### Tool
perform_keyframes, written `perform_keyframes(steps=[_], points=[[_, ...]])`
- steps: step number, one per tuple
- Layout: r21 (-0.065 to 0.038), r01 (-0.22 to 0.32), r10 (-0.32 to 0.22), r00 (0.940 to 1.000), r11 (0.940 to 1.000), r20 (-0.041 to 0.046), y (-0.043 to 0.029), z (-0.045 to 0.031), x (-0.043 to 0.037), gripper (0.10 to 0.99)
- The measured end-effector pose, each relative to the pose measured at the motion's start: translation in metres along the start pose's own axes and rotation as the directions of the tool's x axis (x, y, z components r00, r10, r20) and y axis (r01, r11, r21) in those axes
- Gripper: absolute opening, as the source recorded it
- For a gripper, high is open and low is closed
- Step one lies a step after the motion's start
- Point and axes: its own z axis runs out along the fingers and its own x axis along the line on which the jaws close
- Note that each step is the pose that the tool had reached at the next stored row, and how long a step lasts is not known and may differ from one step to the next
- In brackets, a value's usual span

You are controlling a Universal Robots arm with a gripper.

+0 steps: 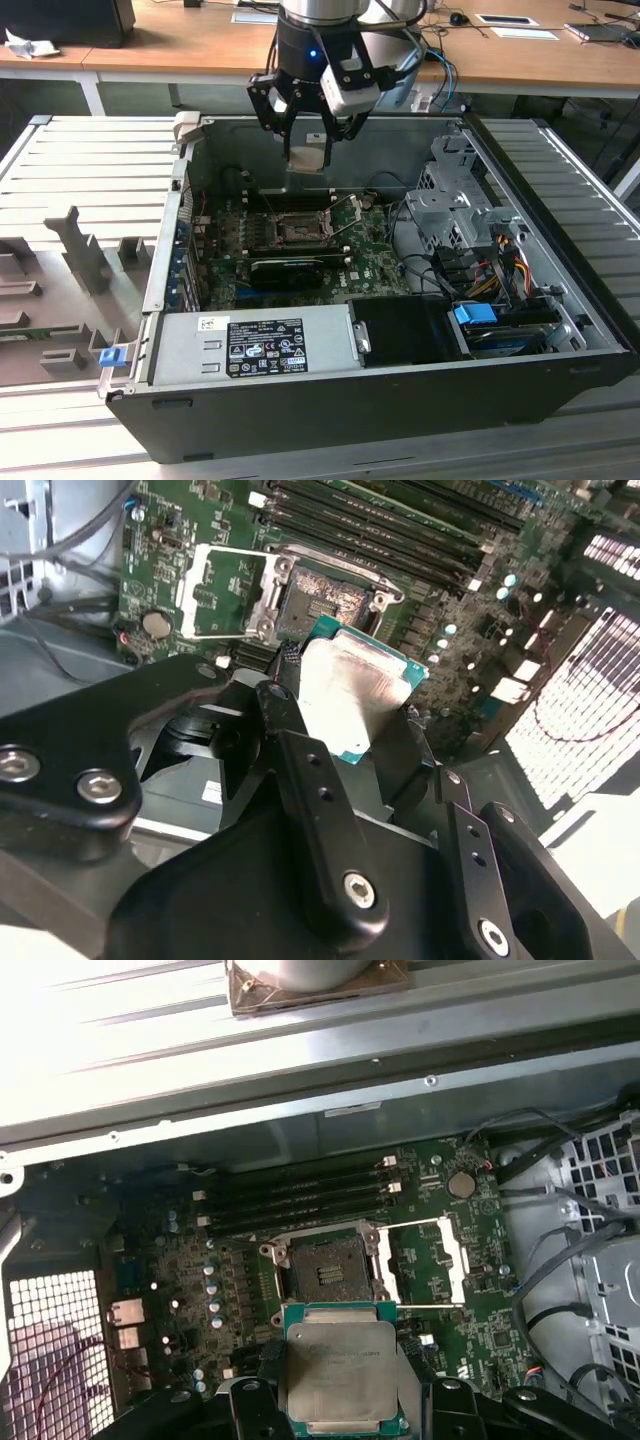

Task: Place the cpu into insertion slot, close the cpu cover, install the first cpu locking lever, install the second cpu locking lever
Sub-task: 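Place the cpu into insertion slot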

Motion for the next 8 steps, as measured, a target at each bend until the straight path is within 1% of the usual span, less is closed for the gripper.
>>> perform_keyframes(steps=[3,6,8], points=[[-0.001,-0.053,0.053,0.9986,0.9986,0.0046,-0.0001,0.0008,0.0,0.529],[-0.002,-0.1,0.1,0.995,0.995,0.0087,-0.0001,0.001,0.0,0.529],[-0.003,-0.12,0.12,0.9927,0.9927,0.0105,-0.0001,0.0014,0.0,0.529]])
